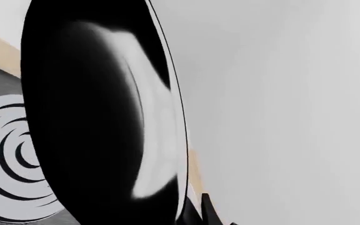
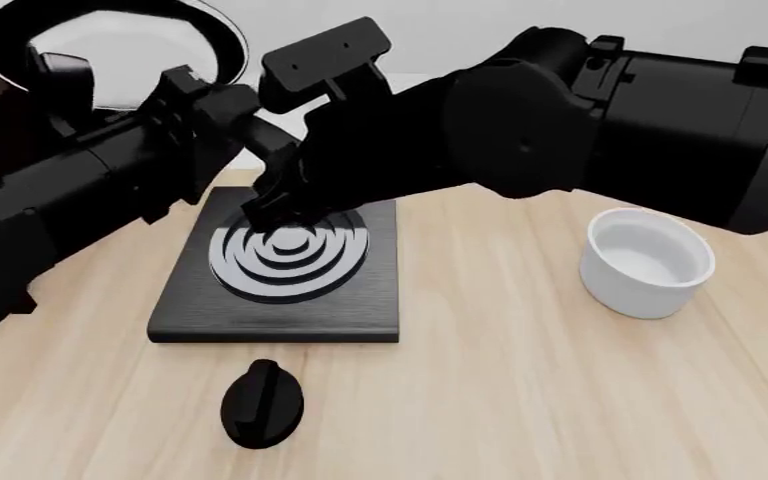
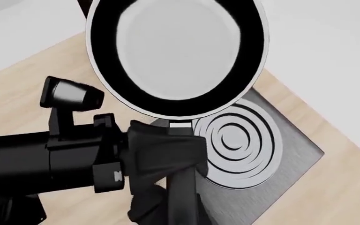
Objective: Put the frying pan on the cabinet shelf.
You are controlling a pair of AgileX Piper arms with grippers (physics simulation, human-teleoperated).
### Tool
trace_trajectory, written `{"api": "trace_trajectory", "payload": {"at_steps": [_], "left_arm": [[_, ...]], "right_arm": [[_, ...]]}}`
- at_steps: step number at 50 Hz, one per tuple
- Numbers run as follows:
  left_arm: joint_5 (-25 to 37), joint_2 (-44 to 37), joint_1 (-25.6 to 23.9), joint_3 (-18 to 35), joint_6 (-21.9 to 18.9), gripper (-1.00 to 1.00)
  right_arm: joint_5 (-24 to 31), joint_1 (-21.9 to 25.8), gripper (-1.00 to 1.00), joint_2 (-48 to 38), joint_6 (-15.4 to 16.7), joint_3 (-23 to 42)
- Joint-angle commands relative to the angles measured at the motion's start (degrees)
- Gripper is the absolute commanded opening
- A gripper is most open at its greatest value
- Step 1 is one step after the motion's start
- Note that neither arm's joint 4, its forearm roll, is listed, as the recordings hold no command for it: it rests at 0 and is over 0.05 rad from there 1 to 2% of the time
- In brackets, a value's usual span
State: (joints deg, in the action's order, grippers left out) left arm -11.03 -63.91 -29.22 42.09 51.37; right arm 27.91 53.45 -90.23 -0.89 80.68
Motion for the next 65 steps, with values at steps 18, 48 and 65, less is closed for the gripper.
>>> {"api": "trace_trajectory", "payload": {"at_steps": [18, 48, 65], "left_arm": [[0.8, 0.0, 1.5, 0.6, -1.3, -1.0], [-0.3, -0.8, 11.3, 5.5, 8.6, -1.0], [-4.2, -8.5, 21.9, 9.8, 16.4, -1.0]], "right_arm": [[0.2, -3.5, 1.0, 7.8, -0.7, 2.8], [-3.4, -32.1, 1.0, 47.6, -5.7, -25.5], [-3.3, -32.8, 1.0, 51.7, -7.1, -28.0]]}}
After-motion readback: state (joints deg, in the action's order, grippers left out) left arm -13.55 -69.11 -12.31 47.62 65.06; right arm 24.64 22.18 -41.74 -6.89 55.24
